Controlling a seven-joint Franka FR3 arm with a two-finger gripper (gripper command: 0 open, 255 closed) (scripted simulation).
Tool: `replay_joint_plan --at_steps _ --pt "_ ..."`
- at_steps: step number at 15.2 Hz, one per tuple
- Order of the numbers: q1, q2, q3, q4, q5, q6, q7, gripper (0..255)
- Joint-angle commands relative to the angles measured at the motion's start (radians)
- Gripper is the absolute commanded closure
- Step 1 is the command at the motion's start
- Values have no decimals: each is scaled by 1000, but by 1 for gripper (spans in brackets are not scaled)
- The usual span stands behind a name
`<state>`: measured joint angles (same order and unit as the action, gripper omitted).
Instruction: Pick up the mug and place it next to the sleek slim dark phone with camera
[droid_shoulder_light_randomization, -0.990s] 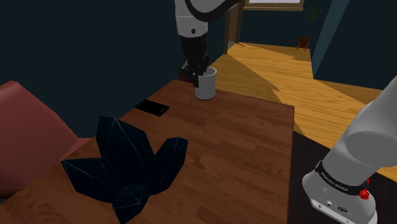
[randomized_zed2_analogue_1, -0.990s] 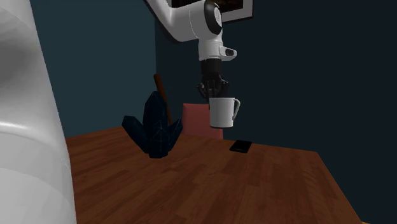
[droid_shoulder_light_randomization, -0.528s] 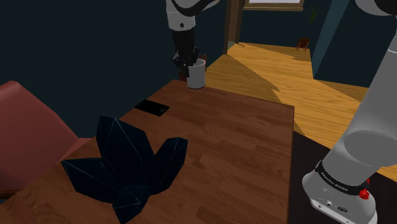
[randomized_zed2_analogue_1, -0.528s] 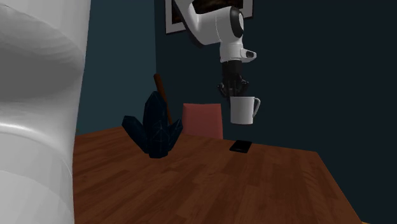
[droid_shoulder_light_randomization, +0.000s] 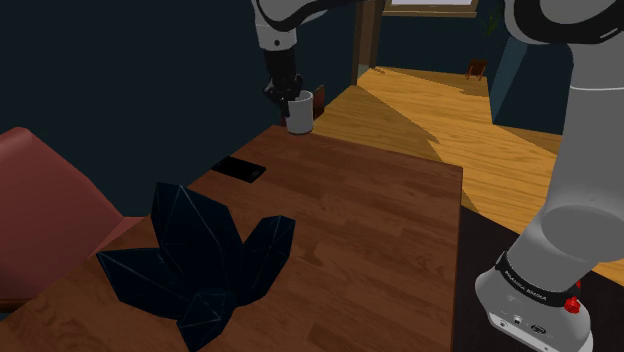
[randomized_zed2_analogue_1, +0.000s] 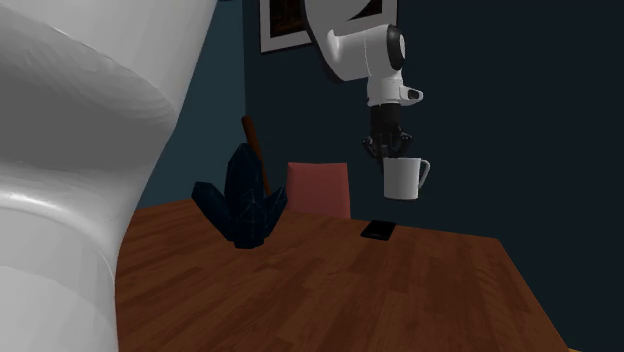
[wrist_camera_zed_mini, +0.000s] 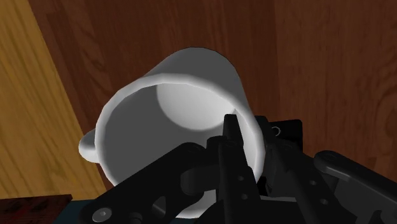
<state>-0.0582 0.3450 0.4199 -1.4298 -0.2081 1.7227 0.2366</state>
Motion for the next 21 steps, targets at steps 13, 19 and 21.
replay_joint_plan --at_steps 13,19,21 --pt "-10 19 -8 -163 -15 180 20 255" --pt "-10 40 -14 -215 -28 250 33 255" --pt "-10 49 -16 -230 -33 273 37 255"
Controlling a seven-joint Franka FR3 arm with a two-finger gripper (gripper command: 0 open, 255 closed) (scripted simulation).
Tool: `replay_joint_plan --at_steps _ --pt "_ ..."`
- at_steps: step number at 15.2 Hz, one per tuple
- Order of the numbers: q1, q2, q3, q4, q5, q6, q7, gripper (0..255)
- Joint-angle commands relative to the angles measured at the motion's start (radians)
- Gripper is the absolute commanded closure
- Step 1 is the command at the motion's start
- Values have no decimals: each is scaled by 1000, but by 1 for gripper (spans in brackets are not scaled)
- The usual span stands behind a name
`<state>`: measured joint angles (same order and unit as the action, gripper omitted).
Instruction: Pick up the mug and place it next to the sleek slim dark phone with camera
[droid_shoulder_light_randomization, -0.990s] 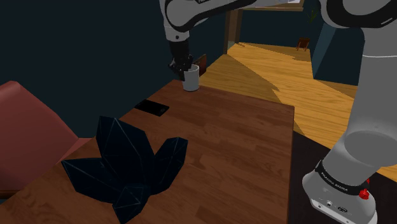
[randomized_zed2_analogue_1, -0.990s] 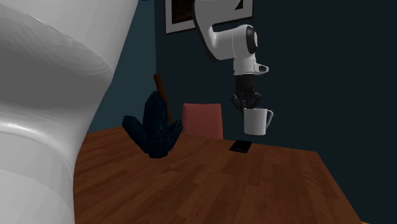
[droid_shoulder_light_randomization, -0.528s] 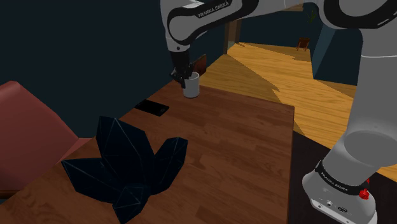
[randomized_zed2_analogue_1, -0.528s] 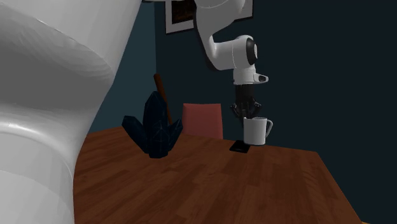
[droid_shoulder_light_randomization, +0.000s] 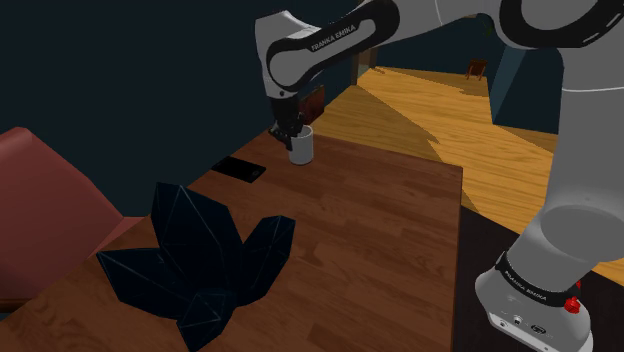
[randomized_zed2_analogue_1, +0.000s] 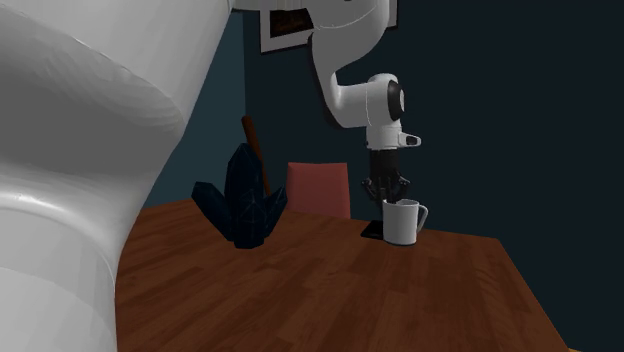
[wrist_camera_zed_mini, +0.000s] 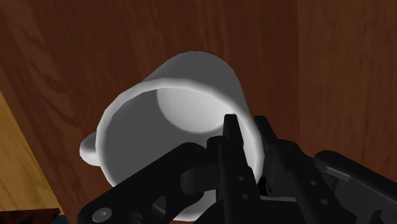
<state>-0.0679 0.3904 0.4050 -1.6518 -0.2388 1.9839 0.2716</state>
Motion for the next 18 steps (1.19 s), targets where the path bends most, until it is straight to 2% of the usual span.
replay_joint_plan --at_steps 1,6,14,15,18 --pt "0 8 -2 -15 -5 23 4 255" --pt "3 33 -9 -47 -20 77 16 255" --pt "3 33 -9 -47 -19 77 16 255" --pt "3 33 -9 -47 -19 77 16 0" --pt "3 32 -9 -47 -19 77 16 0"
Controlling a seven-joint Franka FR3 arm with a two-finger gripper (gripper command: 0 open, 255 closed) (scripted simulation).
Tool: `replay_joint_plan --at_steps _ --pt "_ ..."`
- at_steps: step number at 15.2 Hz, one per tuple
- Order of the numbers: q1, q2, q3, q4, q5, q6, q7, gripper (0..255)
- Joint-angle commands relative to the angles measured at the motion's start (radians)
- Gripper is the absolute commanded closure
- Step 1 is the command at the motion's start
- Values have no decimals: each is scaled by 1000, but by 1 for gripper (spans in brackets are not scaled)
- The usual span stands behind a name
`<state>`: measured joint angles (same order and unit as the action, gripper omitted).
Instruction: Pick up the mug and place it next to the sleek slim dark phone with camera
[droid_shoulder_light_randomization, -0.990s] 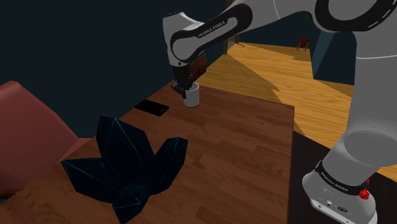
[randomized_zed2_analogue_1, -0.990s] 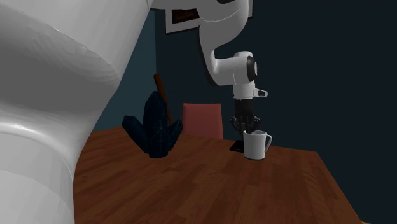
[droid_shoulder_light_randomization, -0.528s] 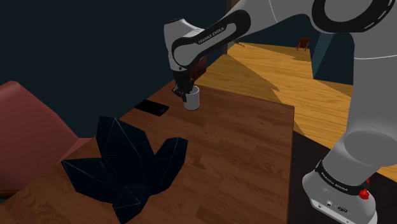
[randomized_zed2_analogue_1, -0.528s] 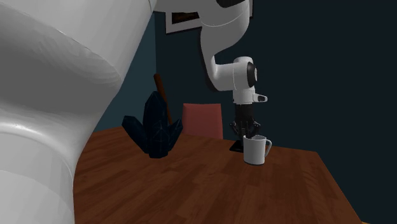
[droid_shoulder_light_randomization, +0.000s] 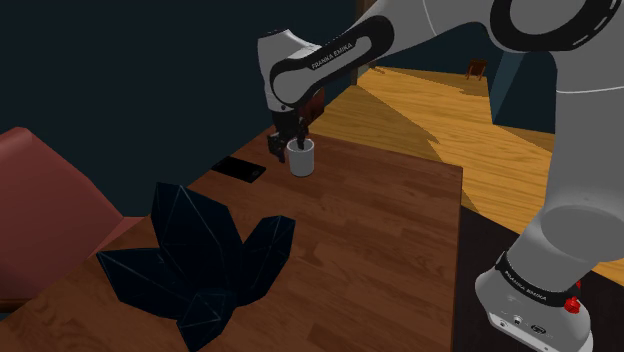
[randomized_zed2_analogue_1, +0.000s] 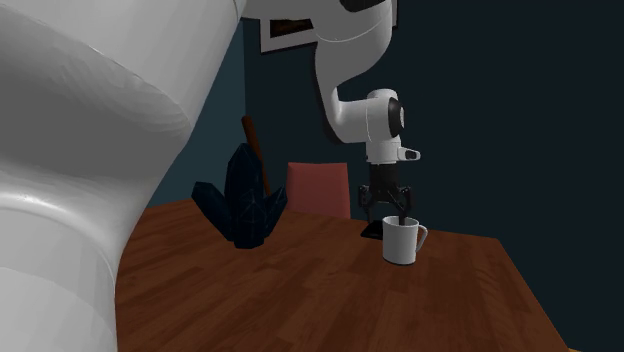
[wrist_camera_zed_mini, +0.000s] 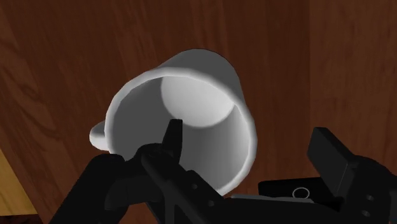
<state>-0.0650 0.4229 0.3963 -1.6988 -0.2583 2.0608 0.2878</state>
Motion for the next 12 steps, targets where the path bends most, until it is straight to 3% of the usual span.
replay_joint_plan --at_steps 1,6,12 --pt "0 0 0 0 0 0 0 0" --pt "1 -41 13 71 25 -108 -16 0" --pt "1 -41 13 71 25 -108 -16 0"
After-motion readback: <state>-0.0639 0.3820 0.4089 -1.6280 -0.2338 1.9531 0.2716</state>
